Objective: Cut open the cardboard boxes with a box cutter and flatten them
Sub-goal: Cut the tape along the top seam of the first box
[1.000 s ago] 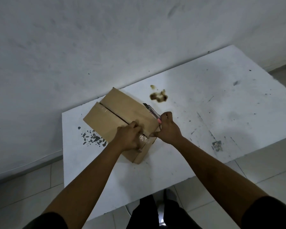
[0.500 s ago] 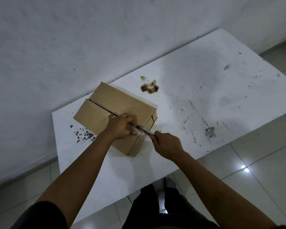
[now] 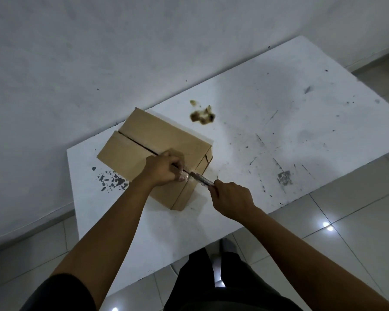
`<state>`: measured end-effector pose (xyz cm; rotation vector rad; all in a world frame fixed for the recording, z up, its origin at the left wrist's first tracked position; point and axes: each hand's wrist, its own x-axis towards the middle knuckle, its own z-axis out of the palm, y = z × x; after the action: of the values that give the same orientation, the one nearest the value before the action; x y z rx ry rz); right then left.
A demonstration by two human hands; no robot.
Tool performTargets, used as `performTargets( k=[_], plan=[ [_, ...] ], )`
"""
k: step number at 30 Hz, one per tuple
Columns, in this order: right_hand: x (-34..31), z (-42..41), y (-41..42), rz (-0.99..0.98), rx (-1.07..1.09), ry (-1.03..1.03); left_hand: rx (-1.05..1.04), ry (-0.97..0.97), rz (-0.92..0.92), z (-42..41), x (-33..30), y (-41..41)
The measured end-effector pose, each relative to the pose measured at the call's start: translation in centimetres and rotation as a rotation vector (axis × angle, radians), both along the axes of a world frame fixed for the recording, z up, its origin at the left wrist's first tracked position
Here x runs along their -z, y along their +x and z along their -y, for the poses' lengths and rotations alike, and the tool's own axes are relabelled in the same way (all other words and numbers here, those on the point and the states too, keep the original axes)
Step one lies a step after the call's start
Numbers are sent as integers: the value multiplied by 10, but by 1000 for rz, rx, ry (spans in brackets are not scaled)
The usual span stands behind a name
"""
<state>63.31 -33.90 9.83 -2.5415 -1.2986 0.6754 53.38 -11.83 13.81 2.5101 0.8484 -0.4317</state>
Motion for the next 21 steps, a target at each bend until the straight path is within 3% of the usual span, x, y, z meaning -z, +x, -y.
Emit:
performTargets(
  k=[3, 6, 8, 11, 21],
  plan=[
    [7, 0, -9, -340, 137, 6, -32, -27, 5, 1, 1, 0],
    [20, 5, -39, -773, 444, 191, -39, -30, -14, 2, 0, 2],
    [24, 7, -60, -945, 634, 301, -29, -20, -32, 2, 1, 3],
    [26, 4, -77, -1010, 736, 370, -18, -11, -53, 2, 1, 4],
    [25, -6, -86, -1030, 744, 396, -8, -23, -35, 1, 3, 3]
  ],
)
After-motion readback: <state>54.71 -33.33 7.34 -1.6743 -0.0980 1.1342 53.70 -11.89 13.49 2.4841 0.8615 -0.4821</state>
